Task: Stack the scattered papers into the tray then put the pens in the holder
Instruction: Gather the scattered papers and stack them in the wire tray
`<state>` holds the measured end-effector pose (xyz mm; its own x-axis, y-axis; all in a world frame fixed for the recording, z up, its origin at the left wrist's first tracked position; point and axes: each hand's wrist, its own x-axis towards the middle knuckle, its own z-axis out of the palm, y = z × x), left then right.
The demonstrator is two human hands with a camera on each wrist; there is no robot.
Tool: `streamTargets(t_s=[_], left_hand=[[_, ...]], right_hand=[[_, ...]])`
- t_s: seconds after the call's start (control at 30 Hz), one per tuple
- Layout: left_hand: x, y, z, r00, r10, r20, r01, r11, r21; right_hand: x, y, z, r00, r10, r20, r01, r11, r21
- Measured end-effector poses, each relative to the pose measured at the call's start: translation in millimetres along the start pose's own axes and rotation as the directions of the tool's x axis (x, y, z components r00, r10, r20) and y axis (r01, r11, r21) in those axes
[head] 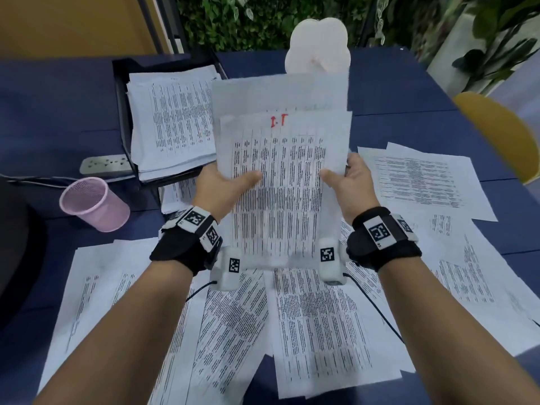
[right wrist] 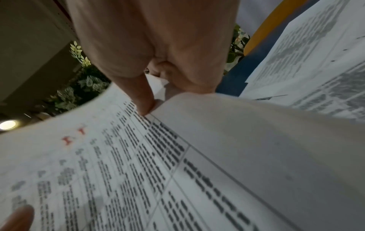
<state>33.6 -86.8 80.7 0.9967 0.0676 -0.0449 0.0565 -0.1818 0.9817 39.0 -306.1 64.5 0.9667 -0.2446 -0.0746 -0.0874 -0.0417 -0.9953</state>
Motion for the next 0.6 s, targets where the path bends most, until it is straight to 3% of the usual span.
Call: streamTargets(t_s=[0.1,0.17,0.23,0.3,0.4,0.47,0.6], left_hand=[[-7.7,-14.9,-0.8,0.995,-0.09,0.047,0.082,0.984,0.16],[-13.7,-30.2,-1.8,0.986,-0.168,0.009,0.162,0.962,0.22],[-21.6,-47.2,-4.6,0.964,-0.263,-0.025,0.262,0.938,0.229],[-26.2,-66.9,-14.0,0.951,-0.304,-0.049,0.307,0.922,0.237],[-30.7,-95.2,-32.0,0.93,-0.357,-0.088,0.367,0.885,0.285],[-32.4,-110.0,-41.7,0.91,-0.397,-0.12,0.415,0.866,0.279],[-33.5,-130.8,-57.4,0.859,-0.46,-0.224,0.511,0.79,0.339]], right_hand=[[-2.7,20.8,2.4,0.991,0.12,0.051,-0.109,0.979,-0.17],[-6.4,39.4,2.3,0.977,0.198,0.083,-0.162,0.932,-0.324],[-11.8,56.5,1.1,0.955,0.27,0.126,-0.182,0.863,-0.471],[-18.6,71.0,-0.4,0.927,0.33,0.176,-0.206,0.844,-0.496],[-23.6,91.9,-3.9,0.925,0.33,0.187,-0.159,0.785,-0.599],[-25.8,98.8,-5.8,0.933,0.317,0.17,-0.097,0.677,-0.729],[-35.2,98.6,-1.0,0.905,0.366,0.219,0.081,0.357,-0.93]])
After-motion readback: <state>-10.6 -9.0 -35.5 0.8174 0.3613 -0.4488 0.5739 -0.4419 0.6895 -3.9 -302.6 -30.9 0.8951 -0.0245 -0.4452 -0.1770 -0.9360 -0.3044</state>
